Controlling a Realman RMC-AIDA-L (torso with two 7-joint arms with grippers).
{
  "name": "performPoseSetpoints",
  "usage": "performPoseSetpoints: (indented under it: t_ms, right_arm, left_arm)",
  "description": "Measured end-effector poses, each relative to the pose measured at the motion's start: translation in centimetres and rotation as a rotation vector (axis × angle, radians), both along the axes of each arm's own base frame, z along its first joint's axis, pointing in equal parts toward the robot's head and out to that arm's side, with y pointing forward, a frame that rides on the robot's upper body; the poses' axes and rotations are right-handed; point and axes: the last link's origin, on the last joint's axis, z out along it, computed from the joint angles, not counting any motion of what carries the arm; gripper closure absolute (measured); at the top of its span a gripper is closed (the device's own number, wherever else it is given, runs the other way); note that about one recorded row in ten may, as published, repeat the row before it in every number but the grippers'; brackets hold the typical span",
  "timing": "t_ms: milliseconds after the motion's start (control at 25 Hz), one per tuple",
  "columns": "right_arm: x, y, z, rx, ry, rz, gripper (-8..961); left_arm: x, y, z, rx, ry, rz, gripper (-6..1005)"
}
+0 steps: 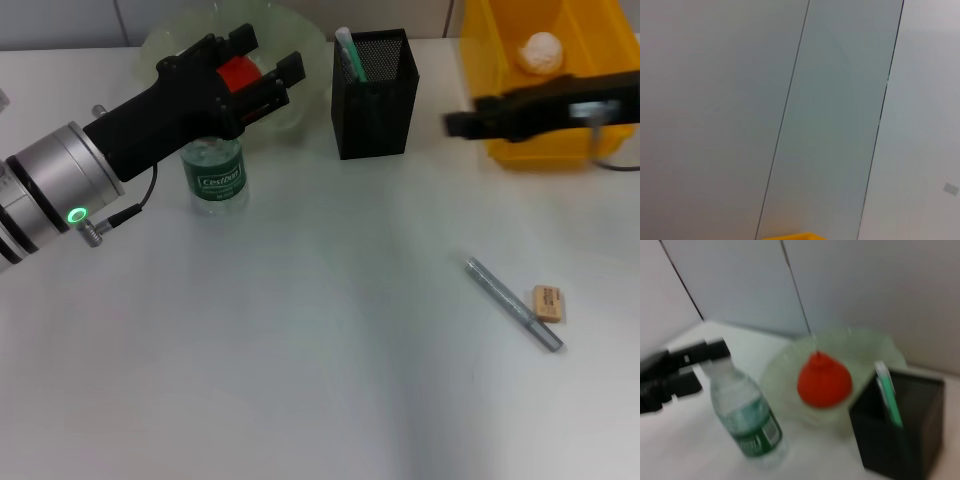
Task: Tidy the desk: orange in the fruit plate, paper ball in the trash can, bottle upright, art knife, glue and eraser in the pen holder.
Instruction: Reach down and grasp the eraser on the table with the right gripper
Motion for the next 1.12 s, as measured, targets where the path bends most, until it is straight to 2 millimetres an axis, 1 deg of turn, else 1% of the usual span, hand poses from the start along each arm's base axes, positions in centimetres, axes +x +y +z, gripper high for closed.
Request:
performPoseSetpoints:
  t_ms: [120,200,320,440,560,680,800,840,880,960,1000,1120]
  right_arm:
    - [0.5,-0.8,2.4,-0.027,-0.041,-0.089,442]
    - [0.6,-1.3,3.4,-0.048,-0.085,-0.166,443]
    - [1.0,-1.8,3.9,-0.081,-0.178,-0.29,444]
    - [1.0,-2.0,3.9,-0.118,-0.293,-0.405,444]
    - [0.8,-2.2,3.4,-0.141,-0.39,-0.488,445]
    - [0.7,-2.4,2.7,-0.155,-0.456,-0.532,446]
    - [0.8,-2.6,1.3,-0.186,-0.492,-0.552,447]
    - [1.2,-2.6,0.2,-0.21,-0.514,-0.563,447]
    - [1.4,-2.5,-0.4,-0.22,-0.524,-0.567,447]
    - [1.7,-2.4,-1.2,-0.236,-0.536,-0.569,447]
    - [1.7,-2.4,-1.2,-0.236,-0.536,-0.569,447]
    - [2.0,-2.1,-2.1,-0.241,-0.543,-0.565,447]
  left_arm:
    - [0.0,0.0,0.0,0.001,0.003,0.0,229]
    - [0.0,0.0,-0.1,0.002,0.007,-0.001,229]
    - [0.0,0.1,-0.2,0.003,0.011,-0.007,229]
    - [0.1,0.1,-0.3,0.002,0.011,-0.01,229]
    - [0.2,0.1,-0.3,0.0,0.011,-0.011,229]
    - [0.2,0.0,-0.4,-0.003,0.01,-0.011,229]
    - [0.0,-0.1,-0.5,-0.006,0.01,-0.007,229]
    - [-0.1,-0.2,-0.6,-0.006,0.009,-0.003,229]
    - [-0.1,-0.1,-0.6,-0.006,0.009,-0.002,229]
    - [-0.1,-0.1,-0.6,-0.005,0.009,-0.002,229]
    - [-0.1,-0.1,-0.6,-0.005,0.009,-0.002,229]
    - [-0.1,0.0,-0.5,-0.003,0.011,-0.001,229]
